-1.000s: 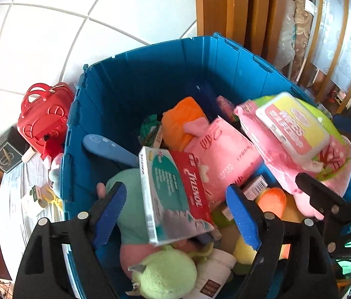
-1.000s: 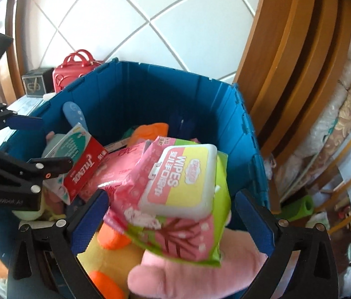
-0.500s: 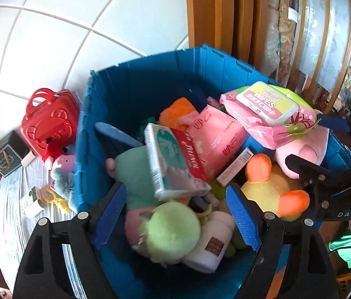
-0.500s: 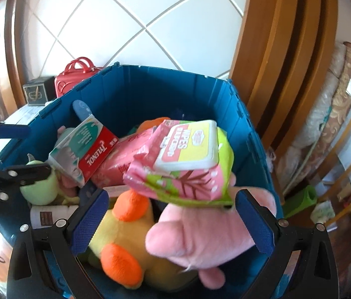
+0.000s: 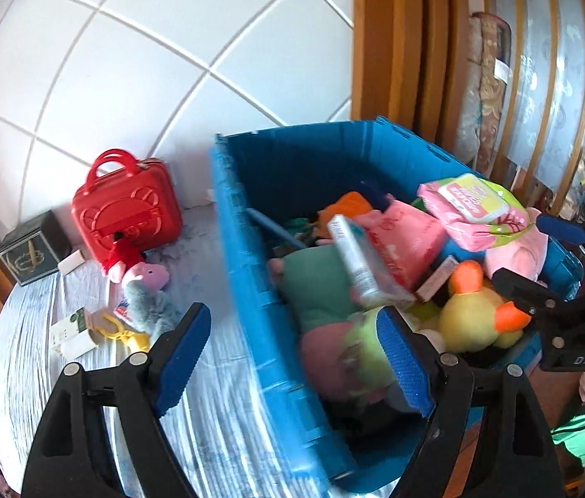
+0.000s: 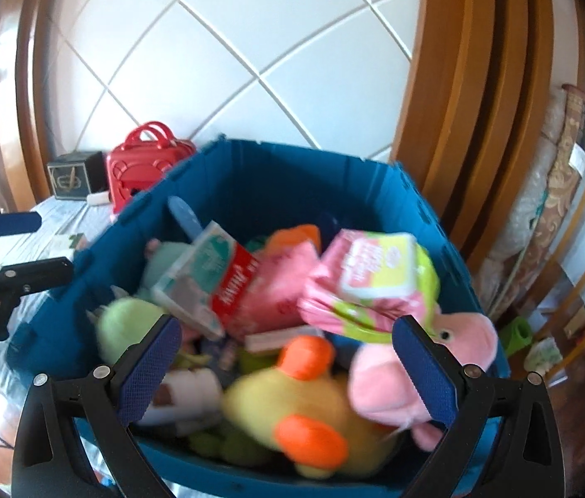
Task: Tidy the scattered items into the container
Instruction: 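Withdraw both tools and move toward the white box and paper roll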
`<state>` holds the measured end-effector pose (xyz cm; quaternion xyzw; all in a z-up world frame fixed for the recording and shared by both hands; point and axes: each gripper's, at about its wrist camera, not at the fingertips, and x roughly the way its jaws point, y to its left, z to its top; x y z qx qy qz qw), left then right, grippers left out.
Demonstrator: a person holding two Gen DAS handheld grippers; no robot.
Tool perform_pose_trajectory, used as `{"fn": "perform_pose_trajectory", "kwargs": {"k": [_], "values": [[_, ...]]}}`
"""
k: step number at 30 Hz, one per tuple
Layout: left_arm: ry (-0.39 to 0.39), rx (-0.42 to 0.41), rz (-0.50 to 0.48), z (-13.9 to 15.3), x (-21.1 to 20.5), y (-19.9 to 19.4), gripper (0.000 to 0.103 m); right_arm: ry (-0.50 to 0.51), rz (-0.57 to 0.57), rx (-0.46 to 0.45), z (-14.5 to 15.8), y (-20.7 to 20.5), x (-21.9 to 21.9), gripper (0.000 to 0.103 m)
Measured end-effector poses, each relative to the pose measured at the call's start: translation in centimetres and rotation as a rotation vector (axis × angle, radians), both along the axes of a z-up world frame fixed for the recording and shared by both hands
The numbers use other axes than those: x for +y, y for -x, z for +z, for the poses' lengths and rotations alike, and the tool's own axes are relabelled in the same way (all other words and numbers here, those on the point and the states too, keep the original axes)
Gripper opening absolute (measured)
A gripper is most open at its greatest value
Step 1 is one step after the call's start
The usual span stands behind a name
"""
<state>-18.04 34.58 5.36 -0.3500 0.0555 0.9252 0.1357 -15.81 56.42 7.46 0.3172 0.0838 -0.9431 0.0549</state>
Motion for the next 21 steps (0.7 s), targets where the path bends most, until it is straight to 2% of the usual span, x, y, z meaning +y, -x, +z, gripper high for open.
{"fn": "perform_pose_trajectory", "kwargs": {"k": [4,10,16,21], "values": [[-0.020,0.008,0.024,0.2,-4.9,-0.6,0.082,-0.002,0.015,0.024,0.9,-0.6,-4.3,0.103],[-0.033,0.011,0.078,-0.2,-14.8,-2.2,0.082,0.009,0.038,0.040,1.1,-1.4,-12.9,0.103],[-0.041,-0.012,0.160,-2.0,-25.8,-4.0,0.082,0.053,0.070,0.031,0.3,-2.2,-21.8,0.103],[-0.034,-0.051,0.214,-4.0,-32.4,-4.5,0.082,0.066,0.087,0.005,-1.3,-2.6,-28.0,0.103]]}}
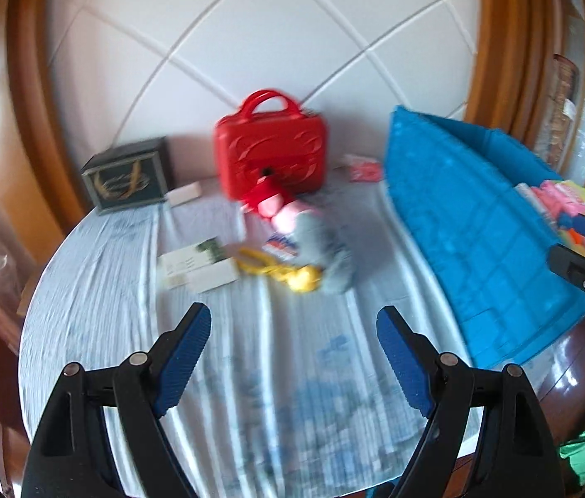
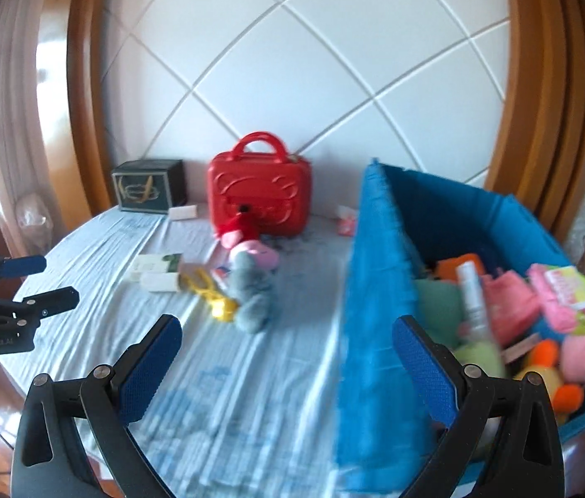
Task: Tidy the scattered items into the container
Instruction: 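Withdraw both tools and move toward the white box and paper roll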
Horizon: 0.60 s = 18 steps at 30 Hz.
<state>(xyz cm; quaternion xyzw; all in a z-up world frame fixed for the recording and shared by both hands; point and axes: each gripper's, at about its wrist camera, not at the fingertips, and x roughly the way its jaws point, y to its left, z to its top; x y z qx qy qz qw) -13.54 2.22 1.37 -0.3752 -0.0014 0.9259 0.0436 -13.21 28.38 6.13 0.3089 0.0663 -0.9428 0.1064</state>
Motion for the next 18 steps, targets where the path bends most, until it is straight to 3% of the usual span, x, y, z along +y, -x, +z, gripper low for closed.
{"fn": "perform_pose_trajectory", "kwargs": {"k": [8,18], "values": [[-0.033,-0.065,0.120,-4.0,-7.2,1.1,0.082,-0.017,0.026,-0.066,-3.0,1.6,-5.5,0.103],[-0.042,-0.099,0.209,-7.0,-9.3,4.6,0.082,0.026,0.083,-0.187,-8.4,9.4,-6.8,0.103]]}}
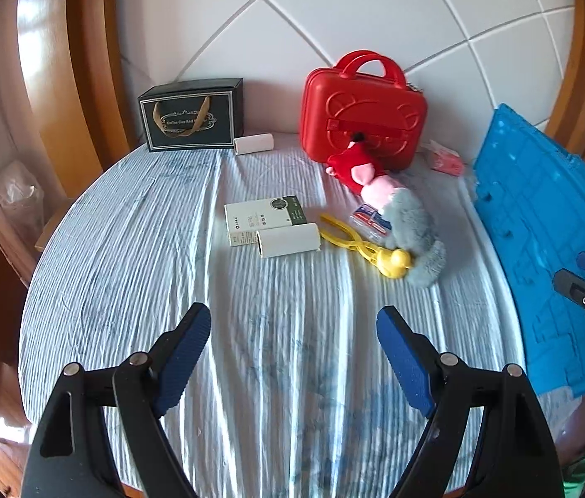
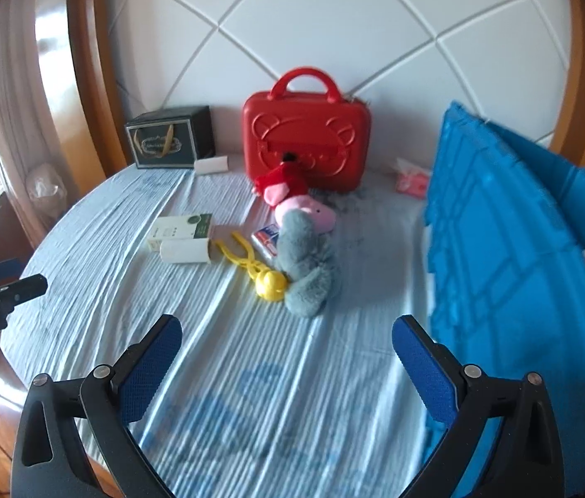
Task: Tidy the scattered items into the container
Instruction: 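Withdraw both tools and move toward the white box and paper roll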
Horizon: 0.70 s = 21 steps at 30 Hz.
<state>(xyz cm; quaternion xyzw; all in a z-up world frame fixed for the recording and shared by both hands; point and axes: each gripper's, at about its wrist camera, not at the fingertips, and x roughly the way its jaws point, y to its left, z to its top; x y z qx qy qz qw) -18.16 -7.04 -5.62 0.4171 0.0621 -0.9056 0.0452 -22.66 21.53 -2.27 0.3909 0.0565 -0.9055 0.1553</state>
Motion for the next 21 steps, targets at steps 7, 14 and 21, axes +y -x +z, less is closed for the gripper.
{"fn": "perform_pose_trajectory", "kwargs": {"k": [7,14,21], "values": [[-0.024,-0.088,0.080,-3.8,-1.2,3.0,0.082,0.030,0.028,-0.093,-4.1,5.5,-0.6,0.103],[-0.047,-0.111,0.108,-5.4,-3.7,5.5,0.082,0.031,0.054,-0.150,-6.3,7.7,-2.3,0.103],[-0.052,-0.112,0.061,-6.7,-8.3,8.8,0.082,0.012,0.001,-0.167,-7.1,8.6,-5.4,0.103]]}}
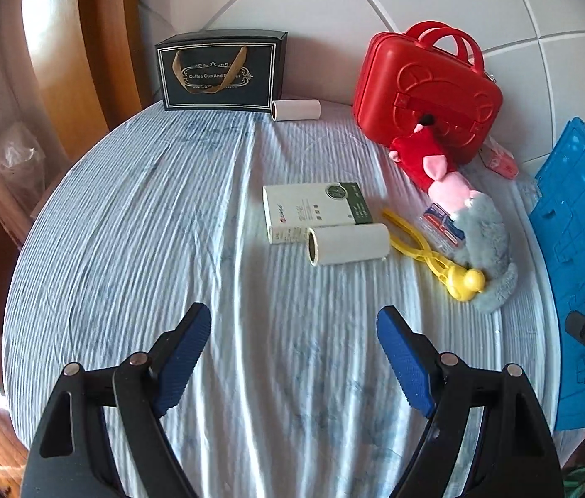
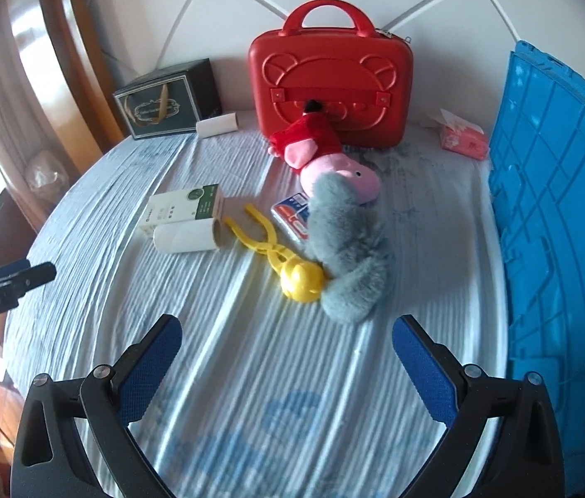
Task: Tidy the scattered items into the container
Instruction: 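Withdraw both tools and move toward the white box and paper roll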
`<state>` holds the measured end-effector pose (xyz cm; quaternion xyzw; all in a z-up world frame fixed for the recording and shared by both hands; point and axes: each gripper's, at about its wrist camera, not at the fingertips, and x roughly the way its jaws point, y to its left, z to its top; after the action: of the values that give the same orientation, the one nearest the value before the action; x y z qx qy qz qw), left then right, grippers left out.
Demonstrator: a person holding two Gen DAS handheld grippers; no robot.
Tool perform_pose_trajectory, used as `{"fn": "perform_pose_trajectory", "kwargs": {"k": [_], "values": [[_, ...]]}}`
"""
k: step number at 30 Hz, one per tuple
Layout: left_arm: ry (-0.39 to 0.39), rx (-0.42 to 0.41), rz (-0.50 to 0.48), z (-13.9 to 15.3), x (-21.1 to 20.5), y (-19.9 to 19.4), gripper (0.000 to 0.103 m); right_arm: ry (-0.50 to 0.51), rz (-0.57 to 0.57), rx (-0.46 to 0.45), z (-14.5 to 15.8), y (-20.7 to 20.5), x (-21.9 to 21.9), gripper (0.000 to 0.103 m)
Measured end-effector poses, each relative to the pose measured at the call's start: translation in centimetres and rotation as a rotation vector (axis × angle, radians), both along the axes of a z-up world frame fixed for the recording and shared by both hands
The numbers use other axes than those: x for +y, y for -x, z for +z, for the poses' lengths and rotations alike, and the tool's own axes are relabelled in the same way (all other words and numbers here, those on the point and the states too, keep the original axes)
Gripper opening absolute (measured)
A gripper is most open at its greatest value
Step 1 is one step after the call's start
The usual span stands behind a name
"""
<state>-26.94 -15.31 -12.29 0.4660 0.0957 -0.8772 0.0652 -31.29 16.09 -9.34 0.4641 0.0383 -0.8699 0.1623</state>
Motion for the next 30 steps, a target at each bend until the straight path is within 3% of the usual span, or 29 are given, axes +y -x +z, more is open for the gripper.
{"fn": "perform_pose_trajectory", "kwargs": {"k": [5,12,17,21,26,30], "values": [[-0.001,-0.014,-0.111,-1.8,-4.5,3.9,0.082,-0.017,-0.060,-0.010,-1.2,0.5,-5.0,0.103],[0.073,-0.006,-0.316,-5.1,-9.8,11.8,0.082,0.025,-0.264,-0.038,-4.5,2.1,-12.7,0.103],[0.071,-0.043,-0.344,-9.3,-11.4,18.3,0.082,0.055,-0.381,-0.077,-7.4,3.4,-16.6,0.103],[0.096,-0.052,-0.333,-12.6,-11.5,22.0,0.082,0.035,-0.400,-0.111,-10.4,5.2,-19.4,0.103],[0.070,-0.088,-0.337,-15.6,-10.7,24.1,0.082,0.036,-0.373,-0.150,-14.2,7.3,-22.0,0.103],[0.024,-0.108,-0.408,-16.3,-9.0,22.2,0.082,-0.036,-0.365,-0.178,-16.7,8.5,-22.3,0.103]]}}
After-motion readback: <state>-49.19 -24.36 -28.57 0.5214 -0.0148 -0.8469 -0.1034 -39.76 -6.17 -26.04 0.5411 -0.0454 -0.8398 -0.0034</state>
